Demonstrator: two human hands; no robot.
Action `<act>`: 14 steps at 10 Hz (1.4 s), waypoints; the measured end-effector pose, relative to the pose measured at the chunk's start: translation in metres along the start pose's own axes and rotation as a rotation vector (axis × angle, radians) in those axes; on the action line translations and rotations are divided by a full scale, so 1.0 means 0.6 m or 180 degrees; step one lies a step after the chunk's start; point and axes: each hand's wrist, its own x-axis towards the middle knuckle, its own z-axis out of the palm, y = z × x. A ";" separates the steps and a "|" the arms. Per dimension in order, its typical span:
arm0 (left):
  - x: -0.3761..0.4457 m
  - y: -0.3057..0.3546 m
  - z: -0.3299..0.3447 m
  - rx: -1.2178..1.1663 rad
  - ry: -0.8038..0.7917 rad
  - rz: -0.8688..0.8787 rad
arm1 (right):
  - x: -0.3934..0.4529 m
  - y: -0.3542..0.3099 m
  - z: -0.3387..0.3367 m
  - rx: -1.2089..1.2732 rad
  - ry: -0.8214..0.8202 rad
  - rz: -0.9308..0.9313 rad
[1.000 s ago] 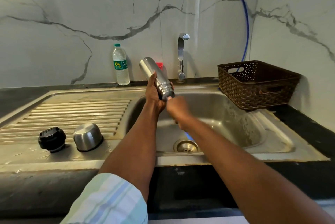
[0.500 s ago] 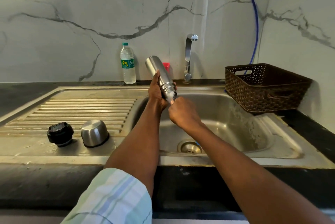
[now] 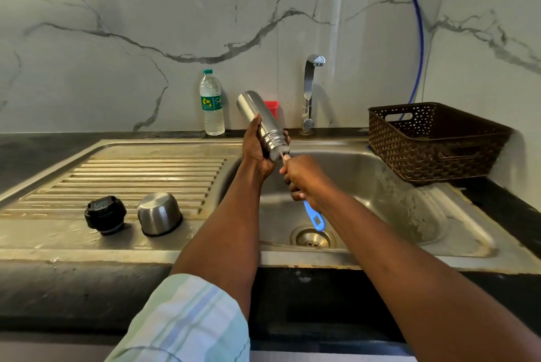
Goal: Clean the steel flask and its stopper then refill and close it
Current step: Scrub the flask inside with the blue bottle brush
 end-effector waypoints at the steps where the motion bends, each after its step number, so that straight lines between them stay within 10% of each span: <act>1: -0.002 -0.004 0.010 0.0167 -0.0165 0.0004 | 0.010 -0.007 0.004 0.0262 0.0008 0.0027; 8: 0.002 -0.002 0.017 0.0193 -0.0283 0.0082 | -0.001 -0.012 -0.002 0.0802 -0.0218 0.0070; 9: 0.012 -0.007 0.005 0.0225 0.0112 0.0024 | -0.011 0.018 -0.006 -0.1960 0.0534 -0.0543; 10: 0.020 -0.004 -0.010 0.0143 0.0376 -0.0031 | -0.016 0.029 0.011 -0.2902 0.0911 -0.0885; 11: 0.014 0.007 -0.006 -0.0061 0.0088 -0.0042 | -0.005 0.007 0.007 0.0838 -0.0610 0.0418; 12: 0.011 0.006 0.000 -0.0323 0.0029 -0.0061 | 0.005 0.006 -0.011 0.2263 -0.1115 0.0908; 14: 0.017 -0.004 -0.003 -0.0116 0.0410 0.0124 | -0.022 0.024 0.014 -0.3300 0.0931 -0.1126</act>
